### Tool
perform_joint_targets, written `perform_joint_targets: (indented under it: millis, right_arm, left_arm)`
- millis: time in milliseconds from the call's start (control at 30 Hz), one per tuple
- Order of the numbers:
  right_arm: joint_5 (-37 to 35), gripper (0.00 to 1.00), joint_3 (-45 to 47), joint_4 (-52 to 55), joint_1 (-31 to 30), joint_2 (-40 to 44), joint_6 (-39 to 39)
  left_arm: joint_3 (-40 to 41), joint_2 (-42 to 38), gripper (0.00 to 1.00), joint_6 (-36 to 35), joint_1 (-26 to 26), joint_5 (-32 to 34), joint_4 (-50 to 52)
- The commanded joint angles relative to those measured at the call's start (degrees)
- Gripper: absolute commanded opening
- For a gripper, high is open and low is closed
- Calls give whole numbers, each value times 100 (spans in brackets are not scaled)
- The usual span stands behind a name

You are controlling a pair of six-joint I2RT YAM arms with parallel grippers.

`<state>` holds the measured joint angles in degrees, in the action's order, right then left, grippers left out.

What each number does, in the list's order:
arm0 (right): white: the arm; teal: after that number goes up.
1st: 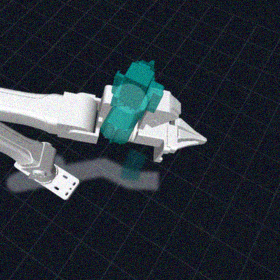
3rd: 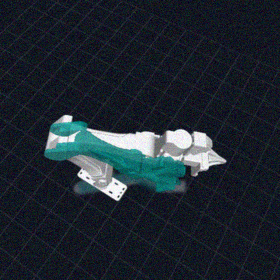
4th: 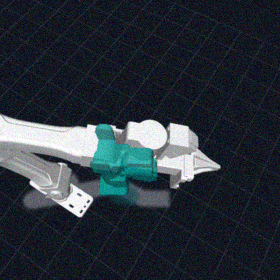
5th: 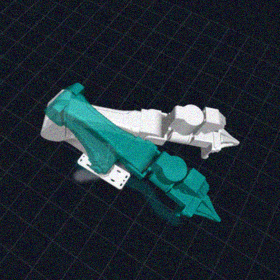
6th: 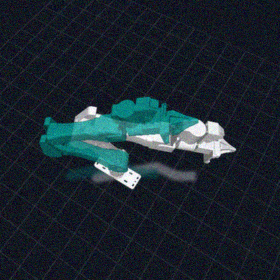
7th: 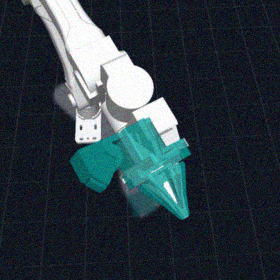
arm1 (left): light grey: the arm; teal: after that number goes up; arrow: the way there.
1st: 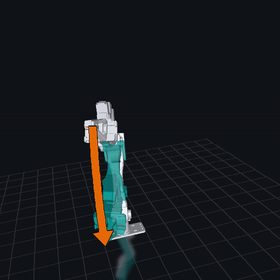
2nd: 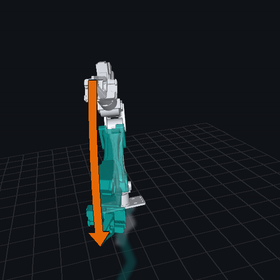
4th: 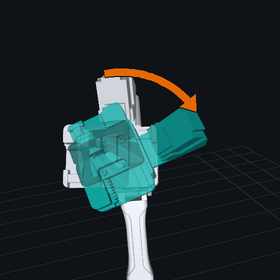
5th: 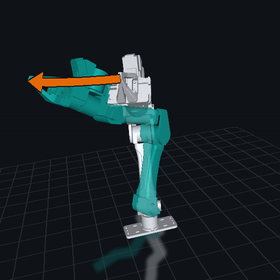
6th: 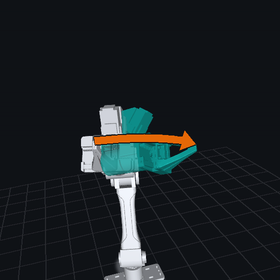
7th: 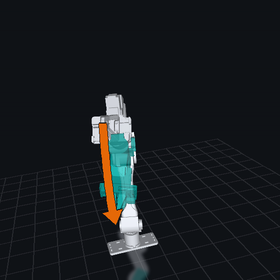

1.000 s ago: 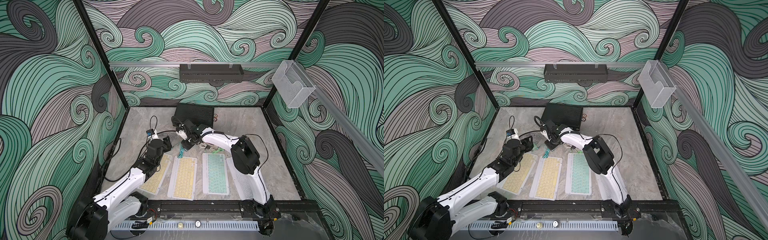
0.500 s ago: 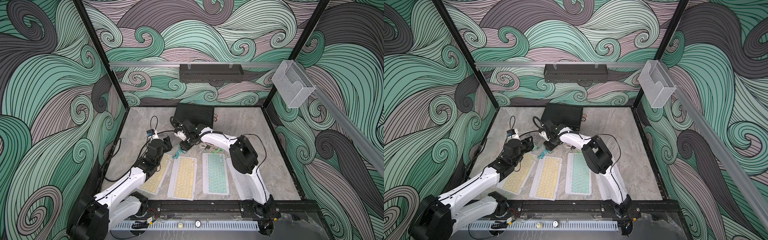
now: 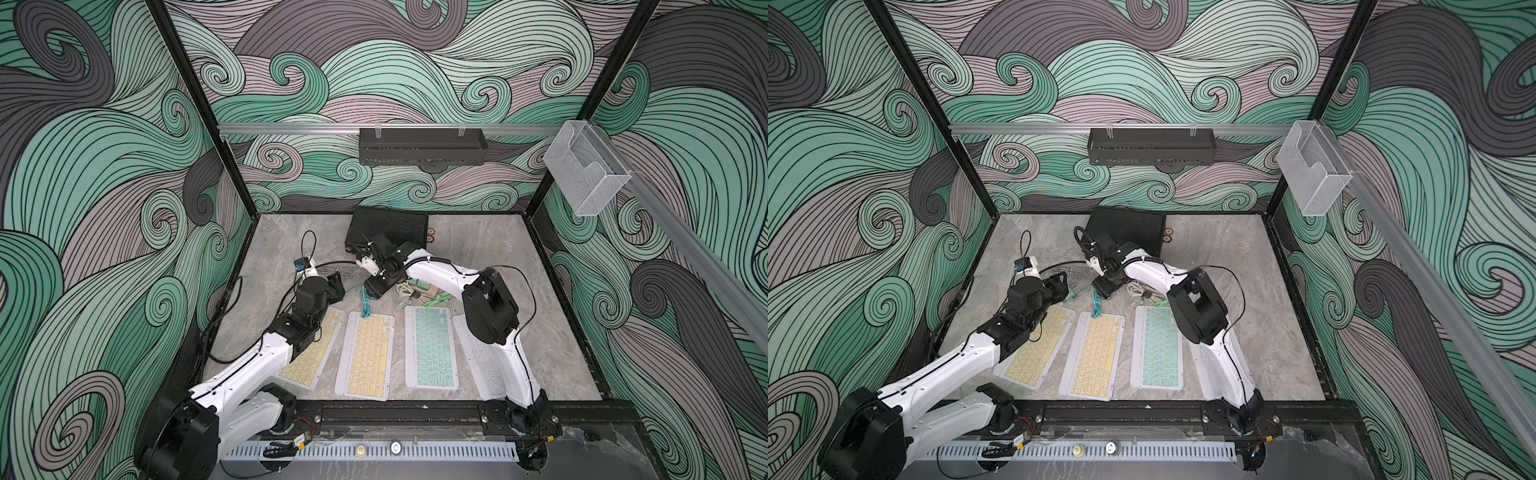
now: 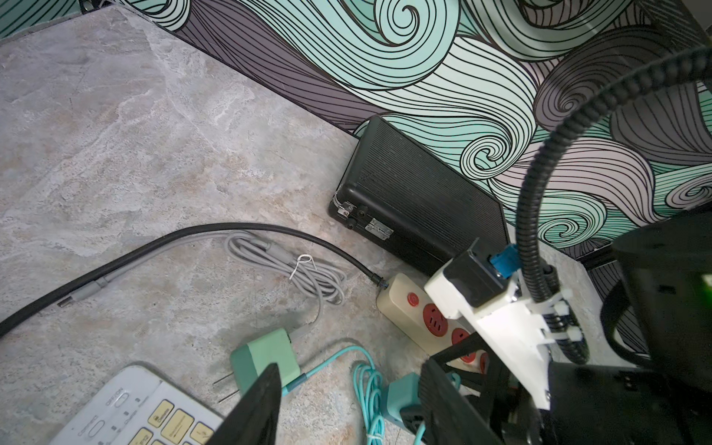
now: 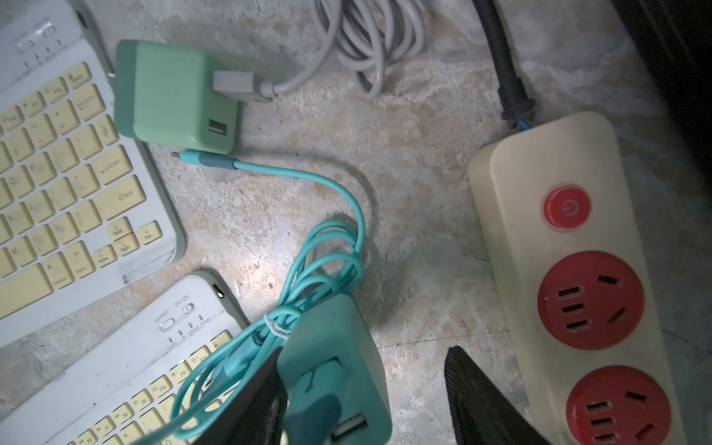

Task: Unplug the wireless keyboard
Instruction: Place the plug at the center of the board.

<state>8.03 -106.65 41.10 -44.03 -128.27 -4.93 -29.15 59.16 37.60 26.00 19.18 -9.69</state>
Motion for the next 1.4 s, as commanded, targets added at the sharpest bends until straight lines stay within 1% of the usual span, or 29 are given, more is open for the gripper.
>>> perform_joint_targets:
  millis: [0,200,333,500,600,700,767,900,967,1033,1167,1300,1367]
  right_arm:
    - [91,65,-145,89,38,197,8]
    - [243,63,-77,192,173,363,154]
    - [198,59,58,144,236,355,268]
    - [146,54,395,-317,255,306,548]
    - [144,48,426,-399,255,131,673]
    - [304,43,511,-578,247,20,807]
    - [354,40,631,-776,213,50,884]
    - [350,37,952,-1409,139,146,1242]
    - [354,37,1023,-1701,89,111,1422]
    - [281,38,952,-1770,62,19,1485]
    - [-121,44,794,-1632,53,92,1373]
    - [-603,54,798,-1351,66,434,1077]
    - [-714,57,851,-1282,105,635,957]
  left_arm:
    - [-214,43,59,36,-83,-46,119]
    - [-219,72,59,68,-94,-79,113]
    - [-223,71,59,68,-95,-99,121]
    - [-221,59,59,78,-95,-106,129]
    - [-223,61,59,74,-103,-108,117]
    - [-223,88,59,89,-99,-128,108]
    - [-231,113,59,89,-103,-140,100]
    - [-251,183,59,98,-103,-162,91]
    - [-275,222,59,102,-112,-175,99]
    - [-284,229,59,103,-113,-189,117]
    - [-276,188,58,98,-113,-190,134]
    - [-276,180,59,115,-112,-198,134]
    - [-285,201,59,116,-113,-205,134]
